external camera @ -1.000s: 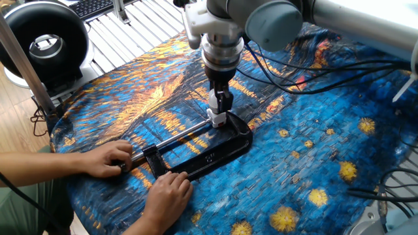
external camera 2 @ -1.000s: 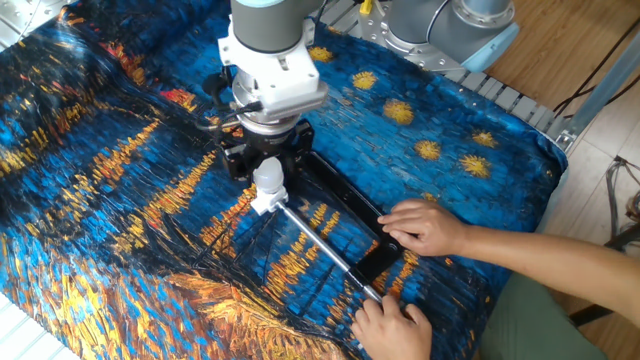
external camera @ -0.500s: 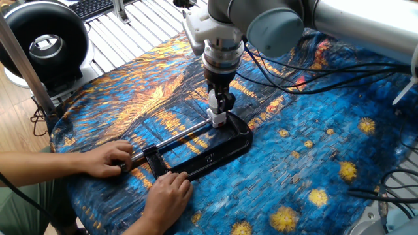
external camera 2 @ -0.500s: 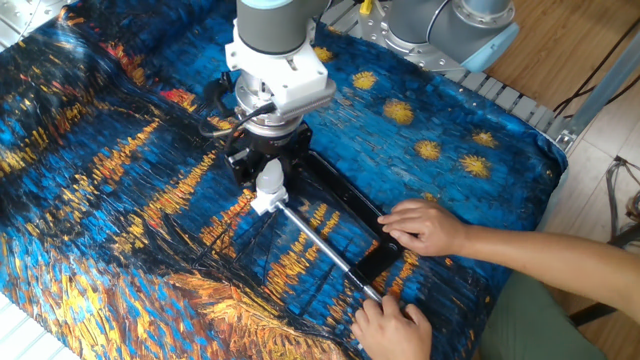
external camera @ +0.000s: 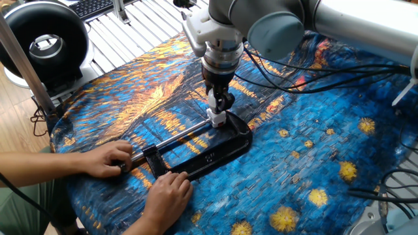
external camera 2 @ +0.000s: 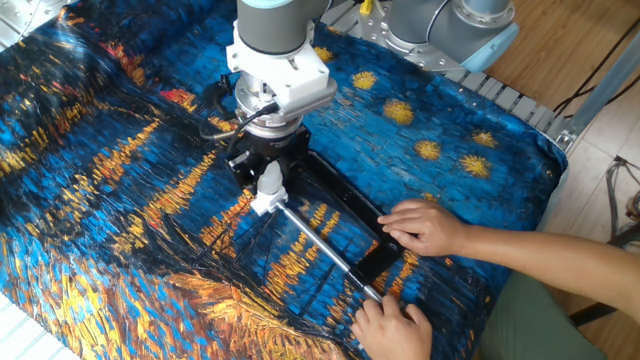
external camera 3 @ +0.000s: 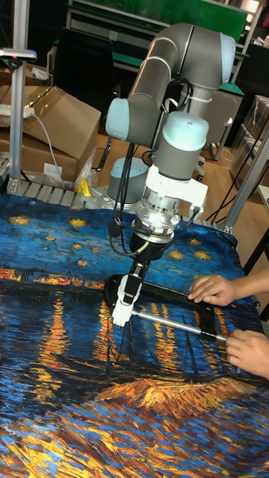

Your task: Install the light bulb by rotating it

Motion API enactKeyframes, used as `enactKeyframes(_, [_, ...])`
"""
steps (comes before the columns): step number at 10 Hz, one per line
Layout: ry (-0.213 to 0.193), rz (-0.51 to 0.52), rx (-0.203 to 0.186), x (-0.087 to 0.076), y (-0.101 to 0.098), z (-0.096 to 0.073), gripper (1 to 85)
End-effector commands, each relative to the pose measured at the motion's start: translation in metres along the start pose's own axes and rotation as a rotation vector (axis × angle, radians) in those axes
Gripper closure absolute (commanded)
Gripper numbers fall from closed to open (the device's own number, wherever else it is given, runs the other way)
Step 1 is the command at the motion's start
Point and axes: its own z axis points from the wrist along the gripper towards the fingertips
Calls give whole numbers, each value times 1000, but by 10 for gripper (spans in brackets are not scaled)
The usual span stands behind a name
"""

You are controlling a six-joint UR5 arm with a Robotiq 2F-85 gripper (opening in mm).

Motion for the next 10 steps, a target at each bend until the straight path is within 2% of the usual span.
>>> enactKeyframes(1, [-15,33,-9,-1,3,1,330])
enactKeyframes(3, [-29,95,-21,-4,9,3,373])
enactKeyframes(6, [-18,160,-28,-1,12,-1,420])
enactKeyframes(8, [-8,242,-36,2,9,-3,453])
enactKeyframes(9, [-10,319,-41,3,5,0,453])
enactKeyframes(10, [-32,437,-53,0,6,6,457])
